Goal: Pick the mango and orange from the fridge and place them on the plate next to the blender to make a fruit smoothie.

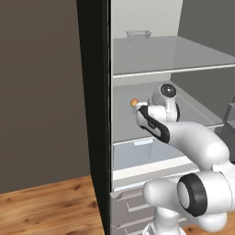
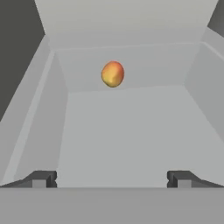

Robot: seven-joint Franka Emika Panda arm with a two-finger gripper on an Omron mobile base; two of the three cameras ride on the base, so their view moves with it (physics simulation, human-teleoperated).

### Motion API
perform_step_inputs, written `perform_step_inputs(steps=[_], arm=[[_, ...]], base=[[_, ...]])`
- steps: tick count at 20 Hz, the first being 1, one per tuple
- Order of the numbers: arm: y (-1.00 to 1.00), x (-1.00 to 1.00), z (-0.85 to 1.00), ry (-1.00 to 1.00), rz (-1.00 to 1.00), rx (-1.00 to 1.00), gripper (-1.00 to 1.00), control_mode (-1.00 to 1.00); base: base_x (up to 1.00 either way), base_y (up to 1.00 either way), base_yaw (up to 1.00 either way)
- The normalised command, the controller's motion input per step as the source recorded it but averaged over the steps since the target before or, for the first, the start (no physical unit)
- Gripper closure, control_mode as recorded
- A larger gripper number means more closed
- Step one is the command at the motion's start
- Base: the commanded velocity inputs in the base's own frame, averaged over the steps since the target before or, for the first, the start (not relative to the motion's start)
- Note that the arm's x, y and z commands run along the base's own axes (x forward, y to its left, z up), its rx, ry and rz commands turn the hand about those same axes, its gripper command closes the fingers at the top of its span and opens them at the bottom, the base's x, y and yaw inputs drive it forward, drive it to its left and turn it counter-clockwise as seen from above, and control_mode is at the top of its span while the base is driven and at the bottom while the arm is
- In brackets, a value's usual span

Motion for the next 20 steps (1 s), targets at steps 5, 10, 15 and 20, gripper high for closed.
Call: perform_step_inputs(steps=[5,10,15,20], arm=[[0.00,0.52,-0.01,-0.01,-0.03,0.00,-1.00,-1.00],[0.00,0.53,-0.06,0.00,0.00,0.00,-1.00,-1.00],[-0.13,0.49,-0.01,0.02,0.00,0.00,-1.00,-1.00],[-0.16,0.37,-0.22,0.01,0.00,0.00,-1.00,-1.00]], base=[[0.00,0.00,0.00],[0.00,0.00,0.00],[0.00,0.00,0.00],[0.00,0.00,0.00]])
